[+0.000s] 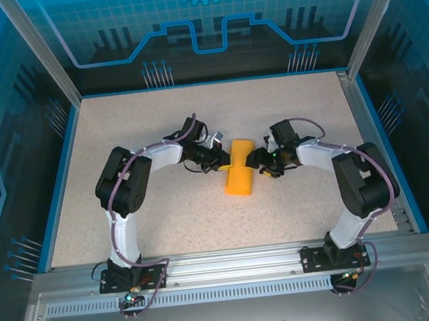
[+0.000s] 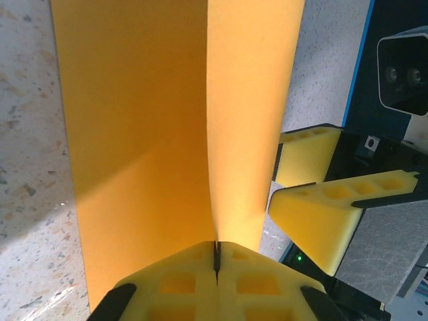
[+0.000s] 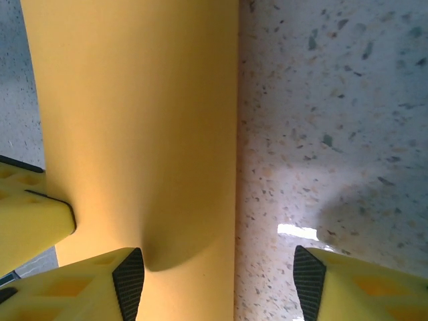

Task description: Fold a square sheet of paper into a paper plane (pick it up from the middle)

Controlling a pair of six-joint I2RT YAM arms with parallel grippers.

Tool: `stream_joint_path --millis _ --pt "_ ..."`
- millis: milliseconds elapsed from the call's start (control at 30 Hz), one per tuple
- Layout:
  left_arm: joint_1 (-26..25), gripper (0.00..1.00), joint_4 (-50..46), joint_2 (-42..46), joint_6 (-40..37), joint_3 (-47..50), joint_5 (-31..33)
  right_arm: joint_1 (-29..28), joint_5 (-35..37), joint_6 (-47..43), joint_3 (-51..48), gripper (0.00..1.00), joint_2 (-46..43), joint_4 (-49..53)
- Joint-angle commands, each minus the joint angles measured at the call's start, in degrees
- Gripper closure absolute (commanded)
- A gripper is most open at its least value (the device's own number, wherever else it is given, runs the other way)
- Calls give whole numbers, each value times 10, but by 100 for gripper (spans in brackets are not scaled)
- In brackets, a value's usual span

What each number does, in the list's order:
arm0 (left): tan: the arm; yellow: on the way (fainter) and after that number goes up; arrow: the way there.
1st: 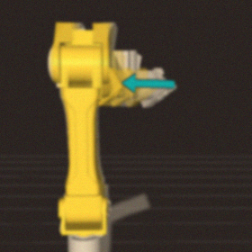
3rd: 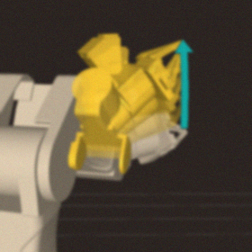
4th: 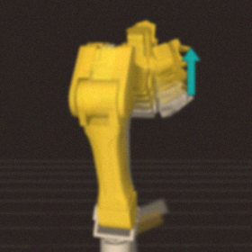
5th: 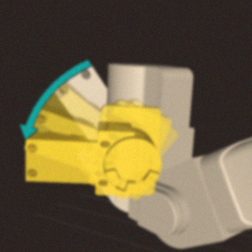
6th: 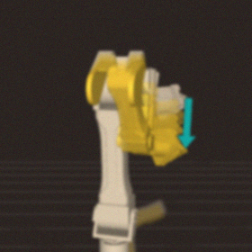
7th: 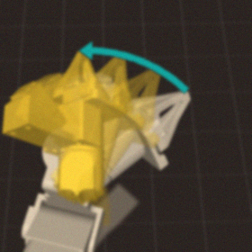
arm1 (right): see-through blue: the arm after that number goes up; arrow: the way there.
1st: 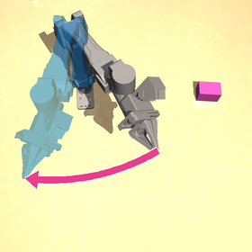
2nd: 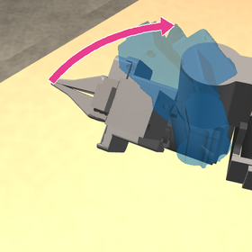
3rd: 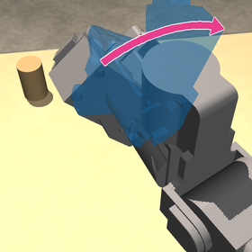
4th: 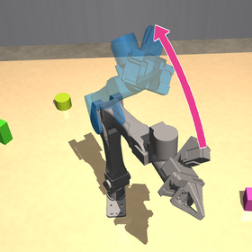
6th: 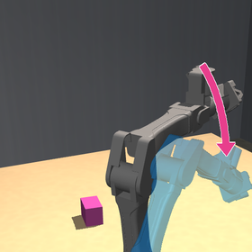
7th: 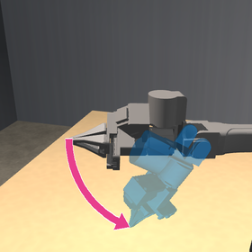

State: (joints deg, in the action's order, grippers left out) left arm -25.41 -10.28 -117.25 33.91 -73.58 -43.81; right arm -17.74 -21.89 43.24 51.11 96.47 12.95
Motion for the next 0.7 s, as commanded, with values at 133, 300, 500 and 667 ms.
stream_joint_path --millis 133,300,500,667 --pt "-2 97 -19 -9 -17 -21 -7 -12 17 -15 32 36 19 25" --pt "-1 96 -23 -12 -18 -24 -7 -13 32 -11 37 36 31 33" --pt "-1 83 -26 -9 -19 -23 4 -17 57 -12 48 36 45 58" --pt "-1 56 -63 23 -19 -19 89 -27 89 -12 72 35 60 97"
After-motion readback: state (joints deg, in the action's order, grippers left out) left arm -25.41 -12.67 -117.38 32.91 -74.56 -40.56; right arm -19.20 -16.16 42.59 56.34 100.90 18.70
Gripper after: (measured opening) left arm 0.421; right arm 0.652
